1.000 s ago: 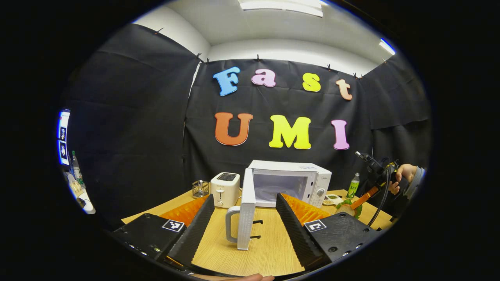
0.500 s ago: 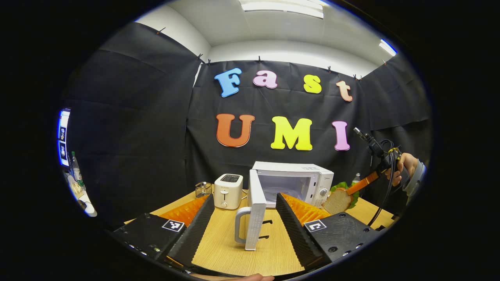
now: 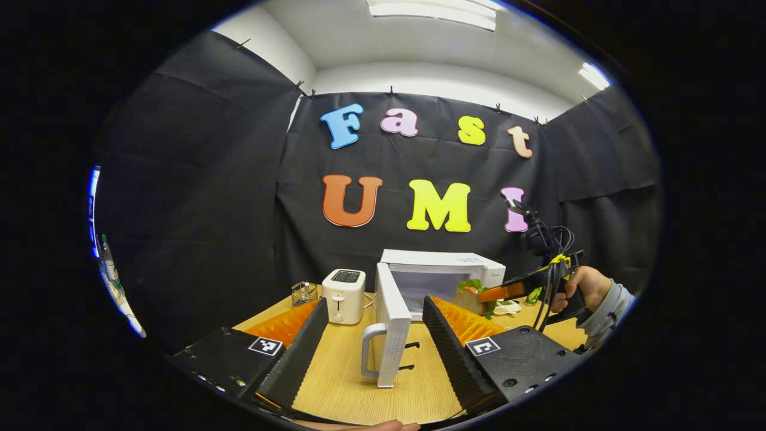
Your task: Open the microwave oven with the left hand, put the food in, and close the microwave oven.
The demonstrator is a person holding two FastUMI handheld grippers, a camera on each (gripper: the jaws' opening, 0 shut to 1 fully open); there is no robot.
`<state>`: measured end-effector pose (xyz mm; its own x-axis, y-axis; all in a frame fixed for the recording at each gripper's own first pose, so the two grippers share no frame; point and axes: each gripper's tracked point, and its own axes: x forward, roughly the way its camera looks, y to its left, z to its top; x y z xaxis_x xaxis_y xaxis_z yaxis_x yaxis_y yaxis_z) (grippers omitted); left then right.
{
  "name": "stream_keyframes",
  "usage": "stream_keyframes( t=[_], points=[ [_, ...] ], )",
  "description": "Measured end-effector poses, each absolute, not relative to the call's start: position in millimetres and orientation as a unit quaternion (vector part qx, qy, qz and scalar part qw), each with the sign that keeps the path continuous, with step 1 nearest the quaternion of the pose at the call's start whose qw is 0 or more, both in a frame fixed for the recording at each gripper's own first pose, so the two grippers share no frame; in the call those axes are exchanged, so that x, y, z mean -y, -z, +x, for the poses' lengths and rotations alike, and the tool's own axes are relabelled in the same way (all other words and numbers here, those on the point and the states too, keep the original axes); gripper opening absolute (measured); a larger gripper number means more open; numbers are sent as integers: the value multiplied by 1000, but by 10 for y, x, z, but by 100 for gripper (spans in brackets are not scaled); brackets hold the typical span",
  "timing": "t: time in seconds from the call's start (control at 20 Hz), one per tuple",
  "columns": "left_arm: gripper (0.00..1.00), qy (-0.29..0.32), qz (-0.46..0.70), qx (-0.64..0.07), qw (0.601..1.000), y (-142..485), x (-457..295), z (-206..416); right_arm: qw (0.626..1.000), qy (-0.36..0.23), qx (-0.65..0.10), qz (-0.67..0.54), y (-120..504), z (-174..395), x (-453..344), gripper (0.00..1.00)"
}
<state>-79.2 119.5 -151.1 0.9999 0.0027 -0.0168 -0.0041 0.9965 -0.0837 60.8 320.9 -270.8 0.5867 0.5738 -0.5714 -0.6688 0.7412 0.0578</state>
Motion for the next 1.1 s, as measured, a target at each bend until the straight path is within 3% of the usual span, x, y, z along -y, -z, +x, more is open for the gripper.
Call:
stream_keyframes(
  t=[0.55, 0.65, 0.7, 0.75, 0.85, 0.9, 1.1],
  points=[
    [95, 17, -64, -24, 998, 1666, -1345, -613, 931, -331, -133, 75, 2707, 1247, -4143, 23],
    [95, 16, -67, -22, 997, 1668, -1364, -615, 932, -324, -148, 72, 2887, 1343, -4155, 23],
    [95, 15, -68, -21, 997, 1647, -1390, -629, 932, -322, -154, 69, 2949, 1379, -4173, 14],
    [95, 14, -70, -20, 997, 1649, -1405, -619, 926, -327, -173, 69, 3044, 1395, -4215, 20],
    [95, 12, -72, -19, 997, 1654, -1424, -606, 920, -334, -193, 67, 3150, 1356, -4285, 0],
    [95, 10, -72, -19, 997, 1661, -1446, -593, 922, -331, -190, 60, 3151, 1401, -4242, 4],
    [95, 8, -69, -29, 997, 1734, -1426, -559, 916, -348, -194, 48, 3131, 1333, -4240, 4]
  ],
)
